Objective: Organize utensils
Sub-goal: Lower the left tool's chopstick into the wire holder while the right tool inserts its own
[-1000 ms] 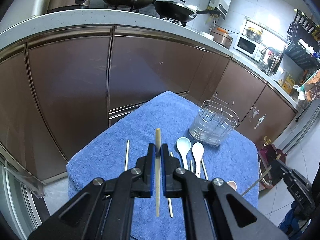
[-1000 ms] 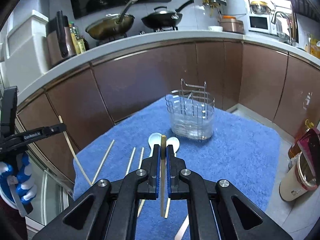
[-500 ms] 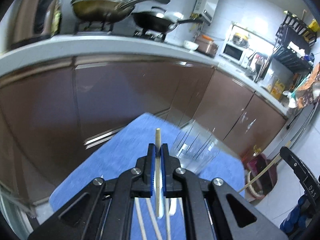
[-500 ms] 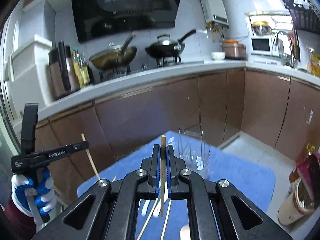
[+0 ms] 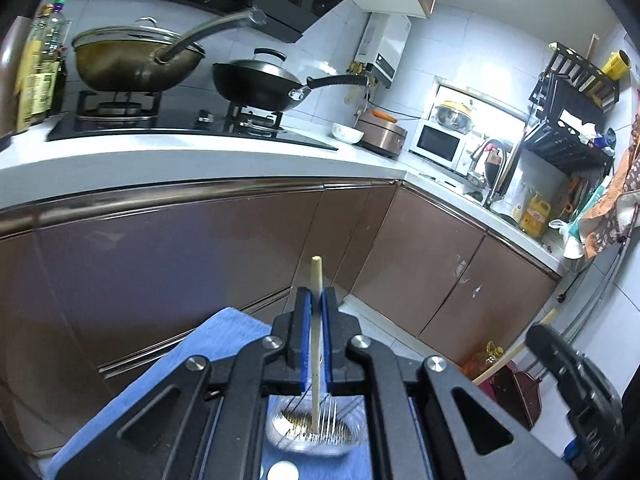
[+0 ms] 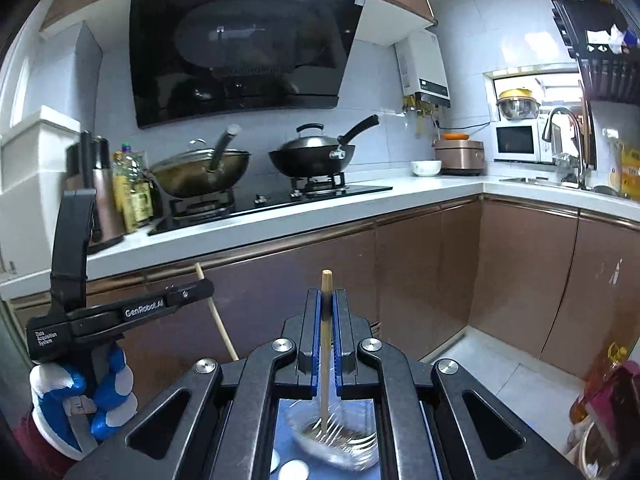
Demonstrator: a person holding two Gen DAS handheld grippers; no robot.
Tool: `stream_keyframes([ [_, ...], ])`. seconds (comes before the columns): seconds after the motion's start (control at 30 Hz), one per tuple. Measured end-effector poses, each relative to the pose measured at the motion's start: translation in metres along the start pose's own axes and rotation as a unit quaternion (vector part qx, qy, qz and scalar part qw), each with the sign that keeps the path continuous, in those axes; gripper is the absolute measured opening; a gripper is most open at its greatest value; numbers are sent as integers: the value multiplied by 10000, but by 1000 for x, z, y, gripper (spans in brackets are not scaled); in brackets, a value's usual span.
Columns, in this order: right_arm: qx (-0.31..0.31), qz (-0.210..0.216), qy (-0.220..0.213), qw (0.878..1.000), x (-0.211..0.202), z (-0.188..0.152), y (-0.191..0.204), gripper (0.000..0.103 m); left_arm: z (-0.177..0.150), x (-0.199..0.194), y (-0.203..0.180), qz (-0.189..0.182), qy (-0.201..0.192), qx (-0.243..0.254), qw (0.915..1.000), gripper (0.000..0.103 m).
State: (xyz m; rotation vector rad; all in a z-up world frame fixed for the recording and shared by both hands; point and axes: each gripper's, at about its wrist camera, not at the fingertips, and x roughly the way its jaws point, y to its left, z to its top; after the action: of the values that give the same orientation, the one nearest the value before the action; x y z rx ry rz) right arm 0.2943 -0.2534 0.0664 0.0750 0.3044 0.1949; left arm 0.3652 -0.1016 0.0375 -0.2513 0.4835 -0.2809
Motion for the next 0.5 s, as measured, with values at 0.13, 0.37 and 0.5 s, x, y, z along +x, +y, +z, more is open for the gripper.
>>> stream_keyframes([
  [0.13, 28, -57, 123, 9999, 29, -16, -13, 5, -13, 36, -9, 153, 10, 107, 9998, 5],
  [0.37, 126, -191, 431, 9988, 70, -59, -33, 5, -48, 88, -7, 371, 259, 164, 9988, 5],
  [0.5, 105, -256, 560, 9980, 85, -81, -36, 5, -68, 109, -5, 489, 379, 153, 9980, 5],
])
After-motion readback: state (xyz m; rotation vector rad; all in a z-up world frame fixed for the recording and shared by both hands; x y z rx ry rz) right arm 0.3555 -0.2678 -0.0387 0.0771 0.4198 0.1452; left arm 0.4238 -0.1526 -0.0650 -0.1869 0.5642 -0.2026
